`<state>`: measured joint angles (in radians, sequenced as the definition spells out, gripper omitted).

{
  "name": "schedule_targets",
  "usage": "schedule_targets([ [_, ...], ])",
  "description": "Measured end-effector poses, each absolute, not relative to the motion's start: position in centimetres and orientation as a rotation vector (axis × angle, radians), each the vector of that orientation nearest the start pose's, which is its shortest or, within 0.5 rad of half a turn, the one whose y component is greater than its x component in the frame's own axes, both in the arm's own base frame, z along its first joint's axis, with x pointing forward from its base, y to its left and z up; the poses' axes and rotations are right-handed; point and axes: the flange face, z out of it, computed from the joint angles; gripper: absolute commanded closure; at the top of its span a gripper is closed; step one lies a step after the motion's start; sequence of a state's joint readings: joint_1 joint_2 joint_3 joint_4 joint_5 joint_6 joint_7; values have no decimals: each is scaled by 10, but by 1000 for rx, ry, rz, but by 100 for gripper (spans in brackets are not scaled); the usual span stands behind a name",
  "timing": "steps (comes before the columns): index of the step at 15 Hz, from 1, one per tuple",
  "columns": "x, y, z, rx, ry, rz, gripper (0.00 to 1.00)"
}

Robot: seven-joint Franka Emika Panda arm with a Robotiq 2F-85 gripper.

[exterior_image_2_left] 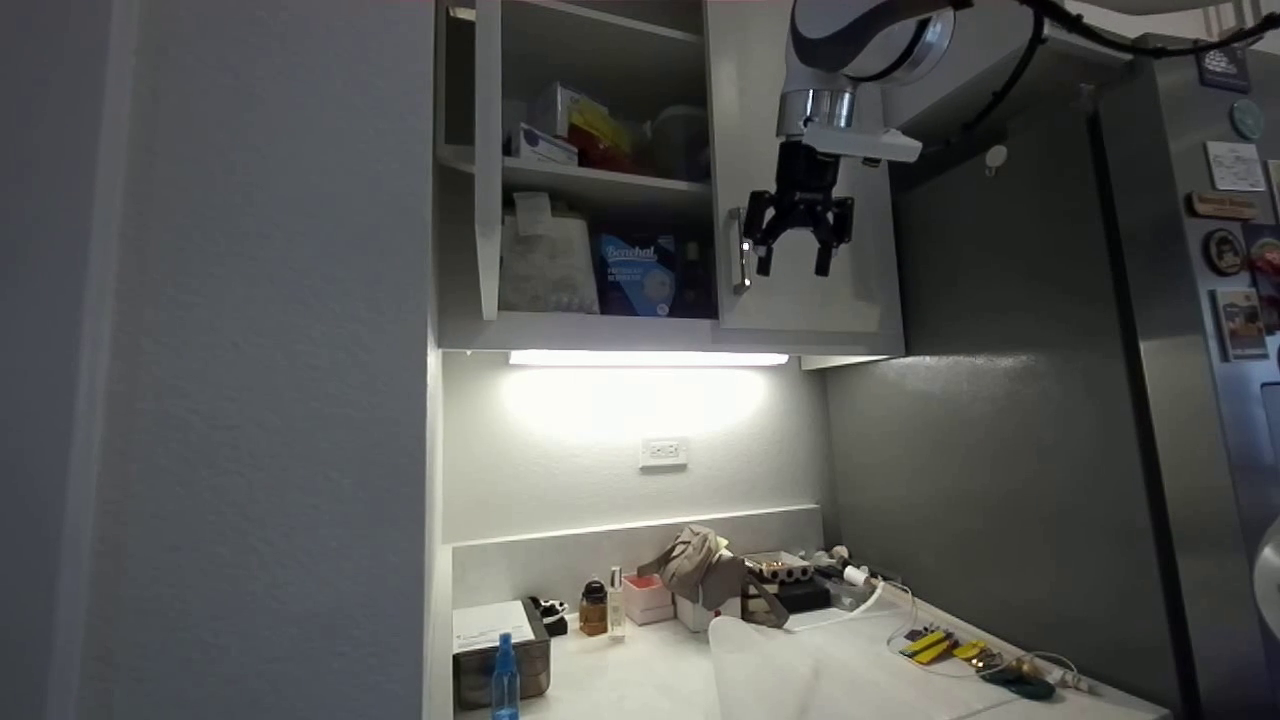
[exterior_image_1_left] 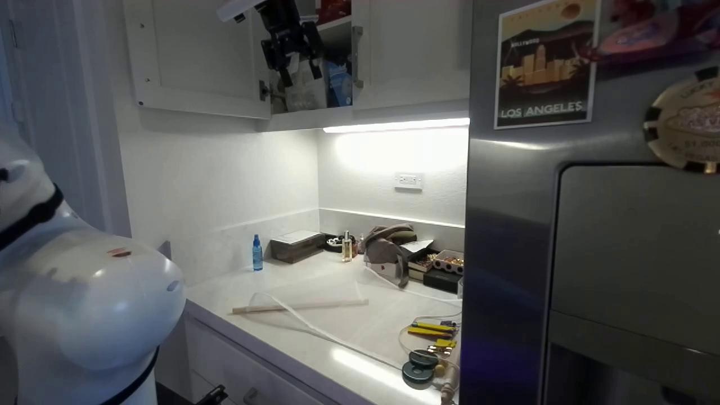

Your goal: Open the left and right cabinet doors, then close the right and left cabinet doors

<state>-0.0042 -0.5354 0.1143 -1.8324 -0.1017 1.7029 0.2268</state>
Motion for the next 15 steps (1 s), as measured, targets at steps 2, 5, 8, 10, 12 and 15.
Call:
schedule_targets([
  [2, 380, 39, 766, -3149, 239, -758, 0],
  [5, 389, 23, 766, -3133, 275, -895, 0],
  [8, 398, 14, 767, -3095, 281, -1036, 0],
  [10, 404, 14, 770, -3060, 269, -1129, 0],
  [12, 409, 15, 774, -3026, 251, -1215, 0],
  [15, 414, 17, 779, -2978, 223, -1328, 0],
])
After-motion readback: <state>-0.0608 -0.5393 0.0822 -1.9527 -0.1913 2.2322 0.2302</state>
